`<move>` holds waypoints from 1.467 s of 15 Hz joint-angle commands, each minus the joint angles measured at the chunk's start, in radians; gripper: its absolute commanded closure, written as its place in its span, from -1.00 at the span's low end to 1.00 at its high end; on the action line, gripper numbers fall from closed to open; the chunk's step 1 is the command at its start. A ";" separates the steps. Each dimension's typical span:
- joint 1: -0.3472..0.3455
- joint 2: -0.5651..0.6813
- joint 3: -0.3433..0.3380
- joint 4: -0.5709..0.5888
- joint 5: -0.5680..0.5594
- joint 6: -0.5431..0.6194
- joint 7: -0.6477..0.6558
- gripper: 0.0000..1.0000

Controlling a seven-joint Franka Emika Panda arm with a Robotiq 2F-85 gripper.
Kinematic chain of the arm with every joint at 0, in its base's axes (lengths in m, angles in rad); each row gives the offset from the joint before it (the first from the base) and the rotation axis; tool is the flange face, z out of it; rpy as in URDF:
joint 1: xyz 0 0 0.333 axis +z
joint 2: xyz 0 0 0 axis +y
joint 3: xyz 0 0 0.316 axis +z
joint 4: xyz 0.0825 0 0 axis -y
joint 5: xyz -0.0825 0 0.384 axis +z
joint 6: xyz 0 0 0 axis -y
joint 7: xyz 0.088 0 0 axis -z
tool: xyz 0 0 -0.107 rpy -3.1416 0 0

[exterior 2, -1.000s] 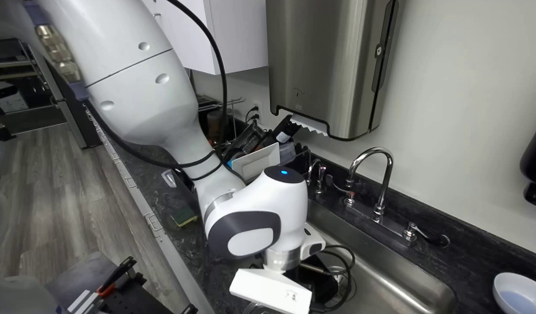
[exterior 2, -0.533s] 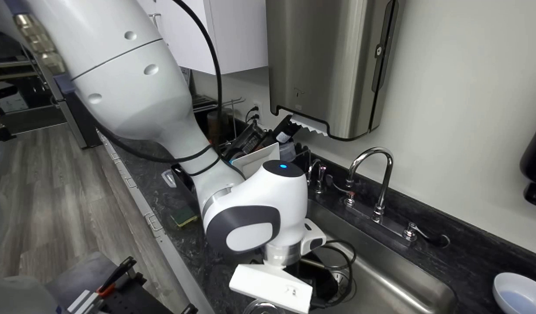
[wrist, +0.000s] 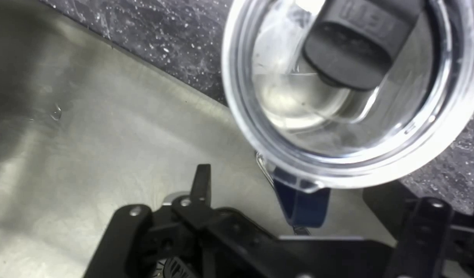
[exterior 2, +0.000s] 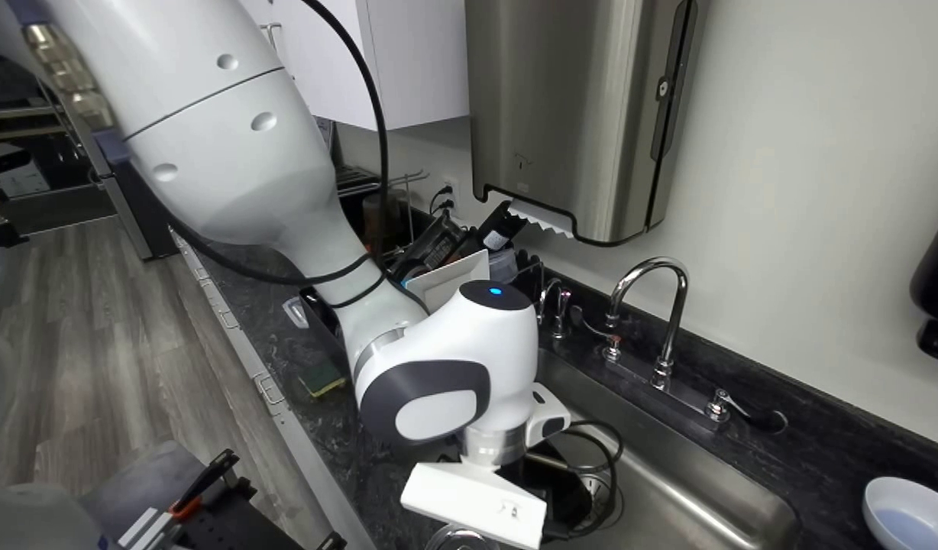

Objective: Put the blue object on the dish rack

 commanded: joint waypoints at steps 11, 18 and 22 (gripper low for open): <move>-0.009 -0.012 -0.001 0.017 0.008 -0.019 -0.019 -1.00; -0.010 -0.020 -0.004 0.041 0.011 -0.058 -0.019 -1.00; -0.007 -0.026 -0.003 0.039 0.011 -0.080 -0.021 -1.00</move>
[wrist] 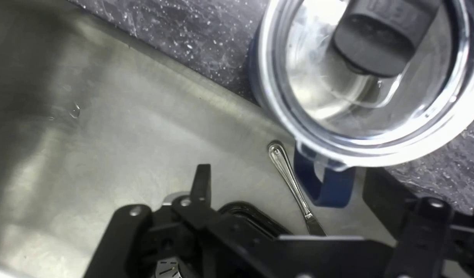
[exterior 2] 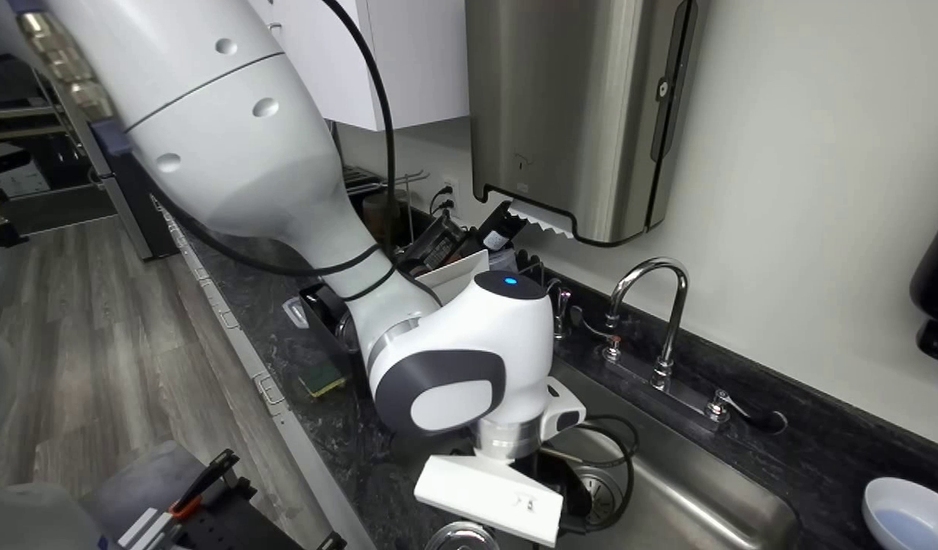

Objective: Put the blue object on the dish rack

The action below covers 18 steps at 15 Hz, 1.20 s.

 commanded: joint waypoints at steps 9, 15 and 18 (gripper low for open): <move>0.008 -0.069 0.004 -0.020 0.015 -0.079 -0.031 -1.00; 0.011 -0.078 0.003 -0.026 0.019 -0.090 -0.036 -0.19; 0.013 -0.079 0.002 -0.028 0.017 -0.093 -0.035 0.25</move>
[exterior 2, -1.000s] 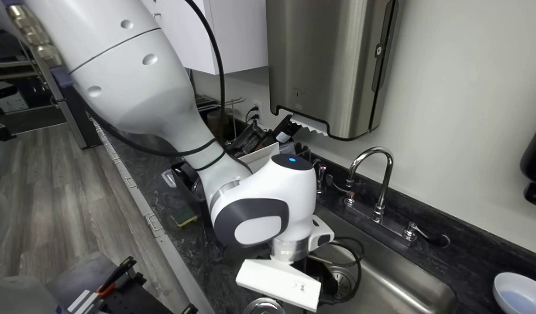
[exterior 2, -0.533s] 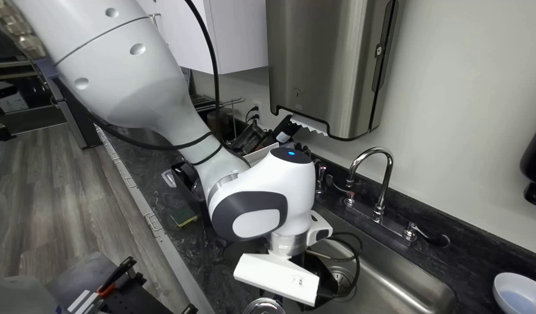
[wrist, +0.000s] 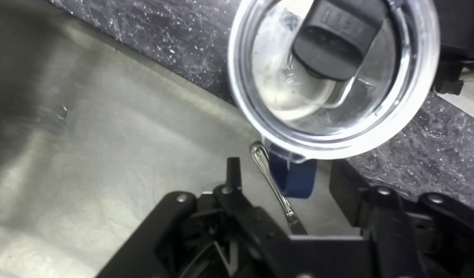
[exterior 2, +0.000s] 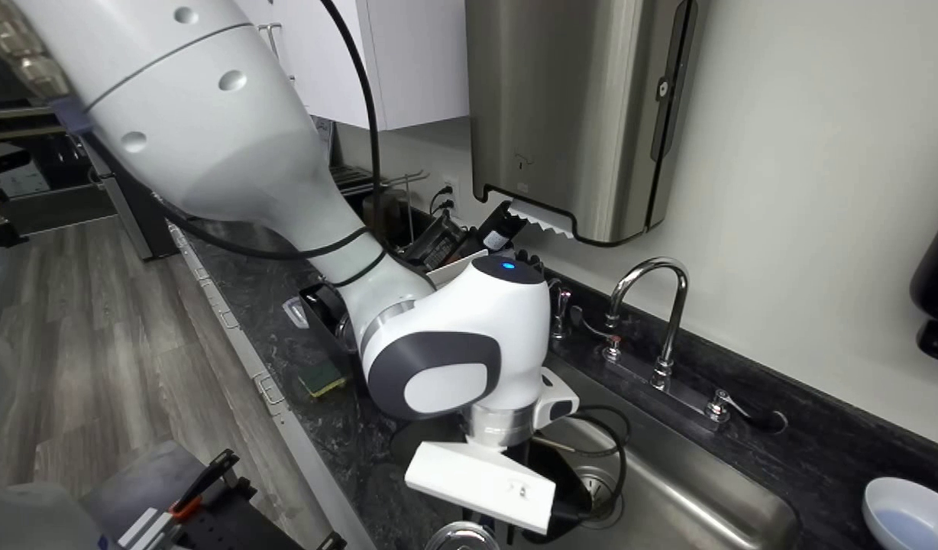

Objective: Put the blue object on the dish rack

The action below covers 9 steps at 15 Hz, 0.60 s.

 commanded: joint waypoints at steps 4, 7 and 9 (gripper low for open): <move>0.003 -0.023 -0.001 -0.019 0.015 -0.015 -0.031 0.80; 0.004 -0.025 -0.001 -0.021 0.015 -0.015 -0.031 0.96; 0.004 -0.028 -0.002 -0.022 0.013 -0.017 -0.029 0.91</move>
